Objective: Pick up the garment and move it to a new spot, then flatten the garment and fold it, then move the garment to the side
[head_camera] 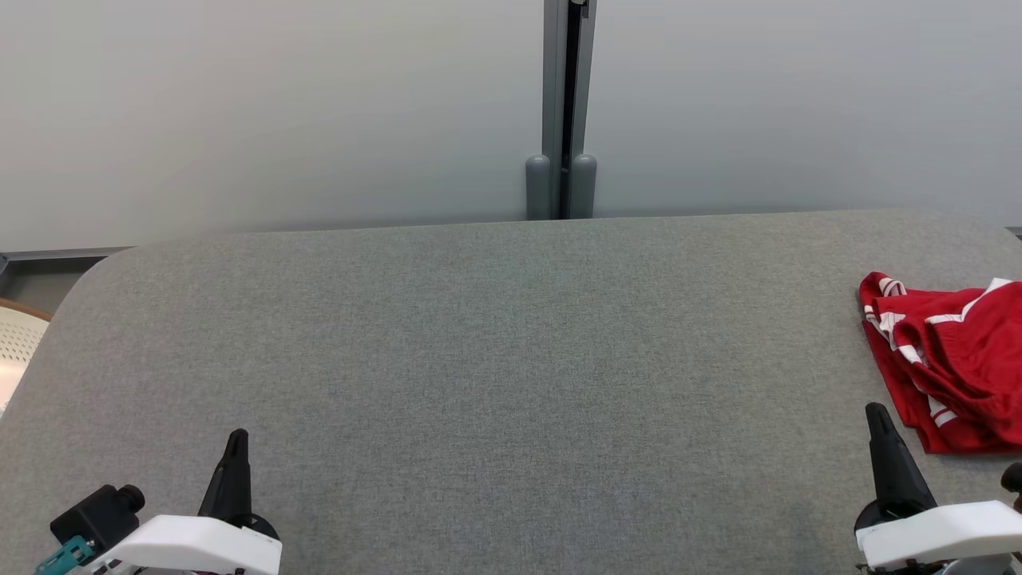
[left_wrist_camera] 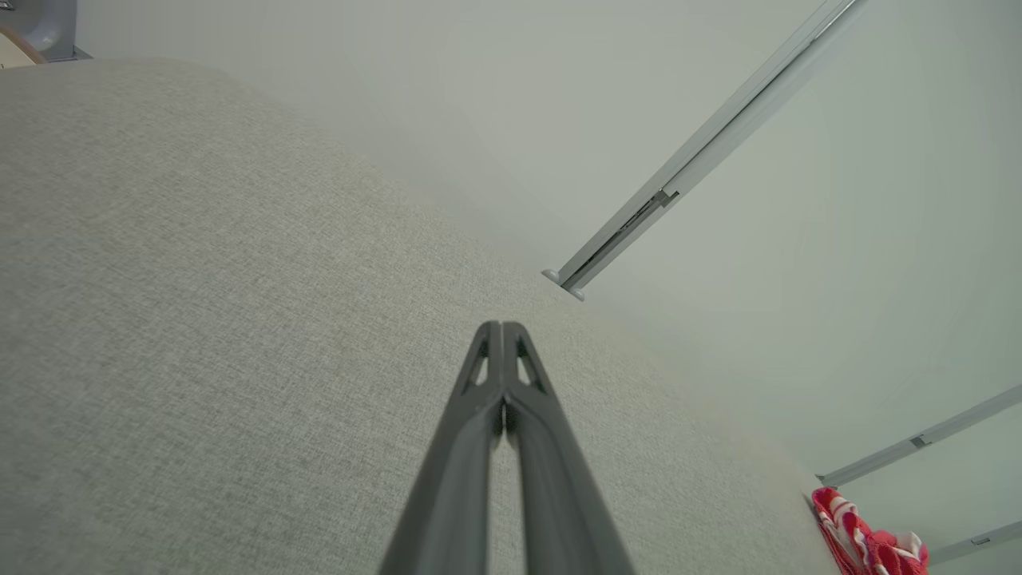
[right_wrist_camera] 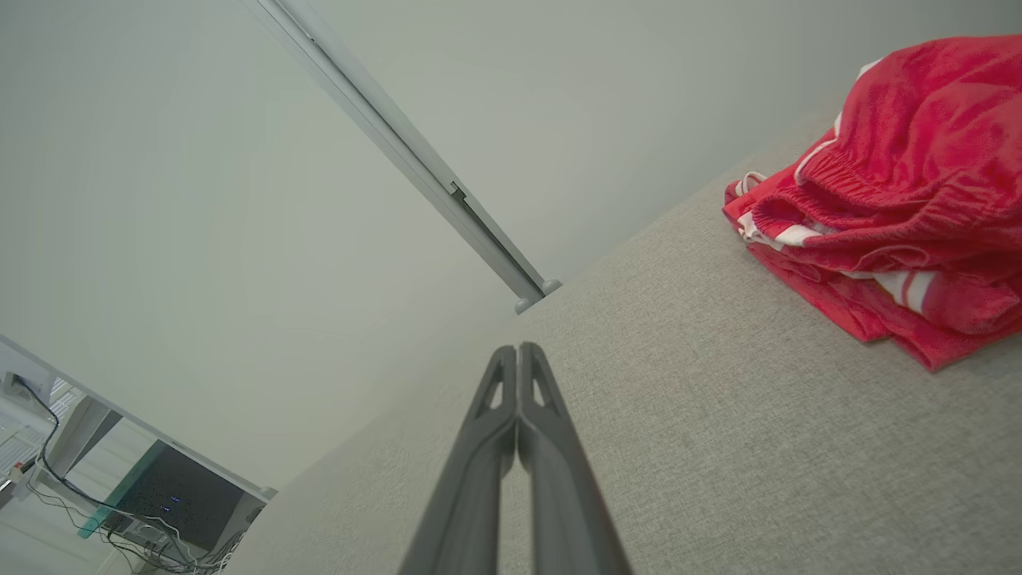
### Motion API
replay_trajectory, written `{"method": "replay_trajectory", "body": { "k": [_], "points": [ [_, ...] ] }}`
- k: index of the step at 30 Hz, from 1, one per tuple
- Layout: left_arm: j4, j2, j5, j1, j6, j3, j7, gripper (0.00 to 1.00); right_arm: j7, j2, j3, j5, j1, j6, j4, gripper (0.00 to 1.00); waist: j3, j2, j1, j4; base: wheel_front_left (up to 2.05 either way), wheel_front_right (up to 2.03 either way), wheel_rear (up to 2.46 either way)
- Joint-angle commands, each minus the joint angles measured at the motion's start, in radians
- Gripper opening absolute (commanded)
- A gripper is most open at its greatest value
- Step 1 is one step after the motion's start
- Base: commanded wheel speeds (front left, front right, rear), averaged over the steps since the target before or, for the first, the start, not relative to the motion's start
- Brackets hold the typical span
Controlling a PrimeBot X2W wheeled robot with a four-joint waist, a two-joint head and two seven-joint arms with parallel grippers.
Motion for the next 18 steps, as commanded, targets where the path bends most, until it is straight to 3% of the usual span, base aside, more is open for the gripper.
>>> {"method": "replay_trajectory", "body": {
  "k": [1, 18],
  "points": [
    [-0.014, 0.002, -0.032, -0.031, -0.011, 0.014, 0.006, 0.00, 0.006, -0.004, -0.005, 0.038, -0.030, 0.000, -0.007, 0.00, 0.001, 0.0000, 0.0000, -0.001, 0.00, 0.00, 0.00],
    [-0.019, -0.021, -0.221, -0.053, -0.039, 0.058, 0.056, 0.00, 0.024, -0.002, -0.020, 0.255, -0.065, 0.000, 0.030, 0.00, 0.009, 0.0000, 0.0000, -0.007, 0.00, 0.00, 0.00]
  ]
}}
